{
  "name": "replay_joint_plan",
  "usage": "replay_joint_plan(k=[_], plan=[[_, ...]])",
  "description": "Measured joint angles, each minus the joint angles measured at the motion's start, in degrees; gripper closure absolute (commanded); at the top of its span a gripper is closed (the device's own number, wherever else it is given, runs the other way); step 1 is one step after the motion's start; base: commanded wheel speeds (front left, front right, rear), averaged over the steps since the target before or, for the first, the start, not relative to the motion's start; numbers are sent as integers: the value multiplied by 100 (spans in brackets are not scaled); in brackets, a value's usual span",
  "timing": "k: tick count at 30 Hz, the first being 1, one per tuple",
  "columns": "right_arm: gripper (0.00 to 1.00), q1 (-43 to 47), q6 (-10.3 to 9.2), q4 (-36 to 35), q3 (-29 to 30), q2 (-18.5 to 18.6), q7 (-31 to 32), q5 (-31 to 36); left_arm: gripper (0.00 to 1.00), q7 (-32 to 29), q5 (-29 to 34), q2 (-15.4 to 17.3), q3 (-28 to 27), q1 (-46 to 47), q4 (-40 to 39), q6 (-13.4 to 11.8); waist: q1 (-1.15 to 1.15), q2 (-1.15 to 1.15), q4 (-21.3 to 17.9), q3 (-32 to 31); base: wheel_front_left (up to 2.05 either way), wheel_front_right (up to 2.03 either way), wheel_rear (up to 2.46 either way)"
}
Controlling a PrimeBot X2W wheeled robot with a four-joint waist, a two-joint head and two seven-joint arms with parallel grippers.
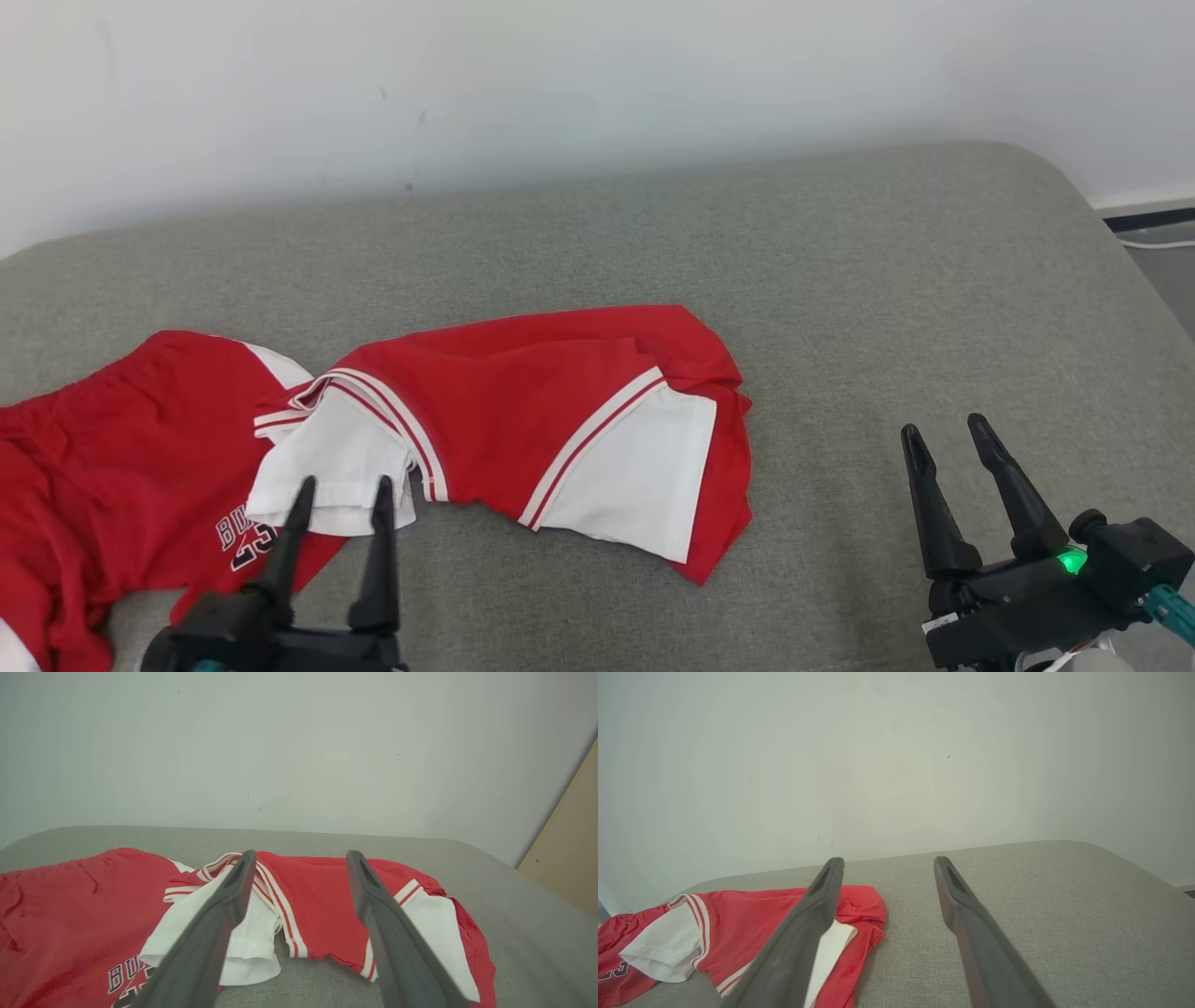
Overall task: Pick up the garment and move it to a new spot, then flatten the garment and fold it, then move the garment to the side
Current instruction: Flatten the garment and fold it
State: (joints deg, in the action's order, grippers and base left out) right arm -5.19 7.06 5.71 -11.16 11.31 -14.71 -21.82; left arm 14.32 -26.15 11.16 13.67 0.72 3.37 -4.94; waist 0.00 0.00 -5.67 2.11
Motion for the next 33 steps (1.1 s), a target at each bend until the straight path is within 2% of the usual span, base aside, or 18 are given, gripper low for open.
replay_joint_plan(k=[9, 18, 27, 33], plan=[[0, -163, 1, 8, -43, -58, 0, 0, 0, -31, 336, -203, 892, 388, 492, 431, 0, 0, -207, 187, 0, 0, 0], [0, -344, 1, 35, -99, -136, 0, 1, 0, -463, 698, -355, 1647, 888, 1412, 838, 0, 0, -504, 421, 0, 0, 0], [0, -528, 1, 22, -100, -157, 0, 2, 0, -787, 966, -542, 2011, 1624, 2260, 958, 1, 0, -788, 741, 0, 0, 0], [0, -734, 1, 40, -152, -196, 0, 10, 0, -876, 969, -602, 2051, 1939, 2771, 1009, 1, 0, -968, 941, 0, 0, 0]])
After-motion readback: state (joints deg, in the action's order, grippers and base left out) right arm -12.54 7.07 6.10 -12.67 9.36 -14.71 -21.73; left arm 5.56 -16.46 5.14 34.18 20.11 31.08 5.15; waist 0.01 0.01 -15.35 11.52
